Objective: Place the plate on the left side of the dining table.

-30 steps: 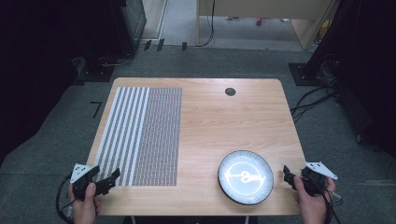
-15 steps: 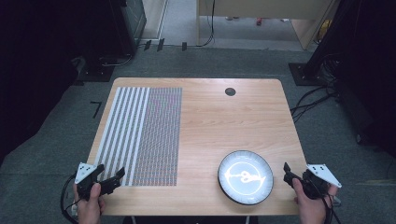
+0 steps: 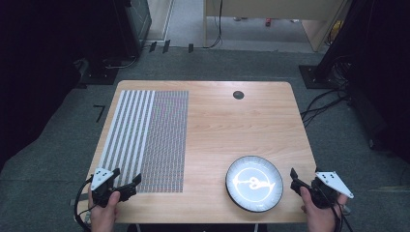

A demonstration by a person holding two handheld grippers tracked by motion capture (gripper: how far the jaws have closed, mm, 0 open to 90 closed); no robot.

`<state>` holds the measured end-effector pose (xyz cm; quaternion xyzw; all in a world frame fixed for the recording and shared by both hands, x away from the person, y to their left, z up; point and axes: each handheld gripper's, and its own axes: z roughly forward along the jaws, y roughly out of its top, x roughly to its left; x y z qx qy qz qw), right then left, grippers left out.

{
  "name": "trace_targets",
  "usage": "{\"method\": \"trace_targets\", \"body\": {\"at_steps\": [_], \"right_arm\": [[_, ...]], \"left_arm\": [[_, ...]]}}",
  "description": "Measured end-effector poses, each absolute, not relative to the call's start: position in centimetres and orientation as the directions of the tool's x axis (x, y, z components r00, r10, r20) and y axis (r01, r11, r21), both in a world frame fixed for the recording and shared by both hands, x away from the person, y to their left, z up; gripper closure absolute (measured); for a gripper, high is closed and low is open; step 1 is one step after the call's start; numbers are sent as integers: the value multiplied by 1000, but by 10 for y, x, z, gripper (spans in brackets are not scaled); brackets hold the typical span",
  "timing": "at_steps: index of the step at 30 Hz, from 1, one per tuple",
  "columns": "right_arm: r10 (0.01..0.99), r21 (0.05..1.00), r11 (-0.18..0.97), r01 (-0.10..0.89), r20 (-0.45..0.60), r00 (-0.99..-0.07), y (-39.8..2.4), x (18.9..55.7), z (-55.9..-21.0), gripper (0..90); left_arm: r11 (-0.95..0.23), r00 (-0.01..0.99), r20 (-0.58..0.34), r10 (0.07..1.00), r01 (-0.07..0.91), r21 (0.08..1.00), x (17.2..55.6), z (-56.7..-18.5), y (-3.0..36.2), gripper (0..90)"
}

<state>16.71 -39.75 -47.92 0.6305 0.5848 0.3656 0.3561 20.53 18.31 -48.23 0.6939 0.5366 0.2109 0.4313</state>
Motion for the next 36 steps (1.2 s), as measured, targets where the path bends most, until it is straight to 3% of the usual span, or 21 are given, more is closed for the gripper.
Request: {"method": "trace_targets", "body": {"at_steps": [36], "right_arm": [[997,871,-71,485,65,29,-378,169,-477,189]], "left_arm": [[-130,492,-179,852,530,838,213,-467,85,135]]}}
